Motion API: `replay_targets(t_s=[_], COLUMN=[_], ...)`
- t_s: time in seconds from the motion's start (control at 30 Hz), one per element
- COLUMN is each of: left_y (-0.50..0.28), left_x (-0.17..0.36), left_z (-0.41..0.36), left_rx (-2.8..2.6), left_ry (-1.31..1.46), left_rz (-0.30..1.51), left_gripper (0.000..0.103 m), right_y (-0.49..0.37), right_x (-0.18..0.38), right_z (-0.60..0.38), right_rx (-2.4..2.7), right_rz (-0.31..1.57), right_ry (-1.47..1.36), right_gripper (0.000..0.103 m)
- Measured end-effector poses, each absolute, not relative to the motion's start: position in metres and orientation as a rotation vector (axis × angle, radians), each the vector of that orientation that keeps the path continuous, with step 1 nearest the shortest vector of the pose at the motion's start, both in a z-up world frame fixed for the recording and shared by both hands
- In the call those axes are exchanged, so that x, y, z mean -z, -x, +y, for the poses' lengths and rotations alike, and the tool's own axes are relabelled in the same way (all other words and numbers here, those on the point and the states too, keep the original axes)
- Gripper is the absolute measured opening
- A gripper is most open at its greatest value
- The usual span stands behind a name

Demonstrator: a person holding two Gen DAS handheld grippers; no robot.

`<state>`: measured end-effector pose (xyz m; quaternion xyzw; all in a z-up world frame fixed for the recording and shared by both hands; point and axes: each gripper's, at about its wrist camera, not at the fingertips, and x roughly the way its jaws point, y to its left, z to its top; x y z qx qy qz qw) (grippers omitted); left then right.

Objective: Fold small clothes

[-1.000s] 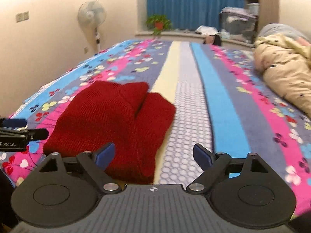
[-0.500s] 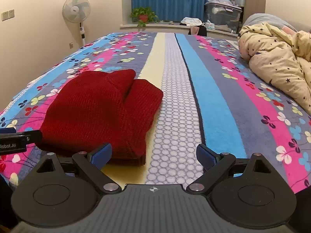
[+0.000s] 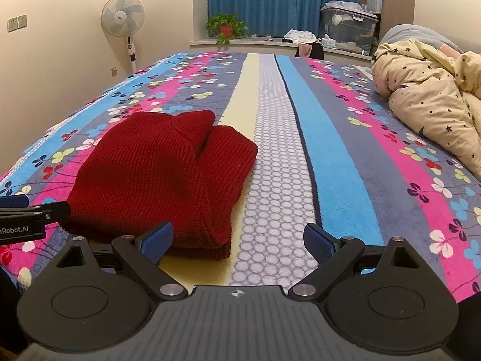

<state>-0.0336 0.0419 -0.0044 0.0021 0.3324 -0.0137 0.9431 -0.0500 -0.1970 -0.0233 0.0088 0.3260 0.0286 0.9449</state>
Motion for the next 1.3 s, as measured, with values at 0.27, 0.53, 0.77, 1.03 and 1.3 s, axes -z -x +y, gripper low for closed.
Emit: replay_targets(t_s=[0.27,0.53,0.77,1.03,1.3], left_y=[0.0317,0.0293,0.0287,0.0300,0.0297], left_x=[0.0052,0.0063,0.0067,0.0059,0.0056], left_z=[0.0444,0.0441,0.0430,0.0437,0.0434], left_rx=[0.016,0.022,0.017,0.017,0.023], left_ry=[0.001,0.005,0.001,0.003,-0.003], left_rz=[0.688,0.710,0.709,0.703,0.698], left_gripper=[0.088,0.088,0.088,0.088,0.088], right_y=[0.0502,0.0504,0.0508,0.0507,0.0506], right_x=[0.0226,0.0225,0.0215,0.0216,0.0215], right_z=[-0.1951,-0.1946,-0.1941,-0.1932,-0.1919], right_rx=[-0.064,-0.067,-0.073,-0.072,-0.071], right_rz=[0.663,0.663,0.662,0.662,0.663], right_ry=[-0.012,-0.010,-0.004,-0.004,-0.004], right_gripper=[0.094,0.094,0.094,0.094,0.094])
